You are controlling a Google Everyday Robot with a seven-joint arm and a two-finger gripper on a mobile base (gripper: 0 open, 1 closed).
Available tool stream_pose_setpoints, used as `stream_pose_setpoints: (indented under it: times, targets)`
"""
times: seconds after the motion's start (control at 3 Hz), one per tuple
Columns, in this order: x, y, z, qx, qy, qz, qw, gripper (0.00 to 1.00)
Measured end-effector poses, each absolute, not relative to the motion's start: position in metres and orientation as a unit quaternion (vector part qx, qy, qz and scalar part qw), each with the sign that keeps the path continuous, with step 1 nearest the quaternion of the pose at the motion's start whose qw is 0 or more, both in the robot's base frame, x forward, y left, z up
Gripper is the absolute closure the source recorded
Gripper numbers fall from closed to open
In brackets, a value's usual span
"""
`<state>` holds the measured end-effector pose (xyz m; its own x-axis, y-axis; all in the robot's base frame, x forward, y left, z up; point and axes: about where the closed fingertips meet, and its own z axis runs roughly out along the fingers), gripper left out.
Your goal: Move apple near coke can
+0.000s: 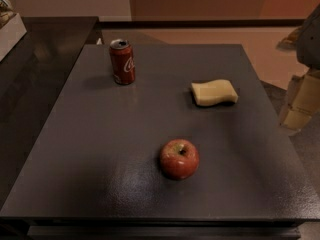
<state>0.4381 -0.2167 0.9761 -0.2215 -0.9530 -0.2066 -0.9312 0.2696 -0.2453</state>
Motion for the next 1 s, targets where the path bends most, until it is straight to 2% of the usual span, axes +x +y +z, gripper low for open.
stream_pose_setpoints:
  times: [0.33,1.0]
  targets:
    - [0.44,-0.213,0.977,-0.605,0.778,-0.033,0.162,0.0]
    - [0.433,-0.164,0.948,-0.641,0.745,0.026,0.184,0.0]
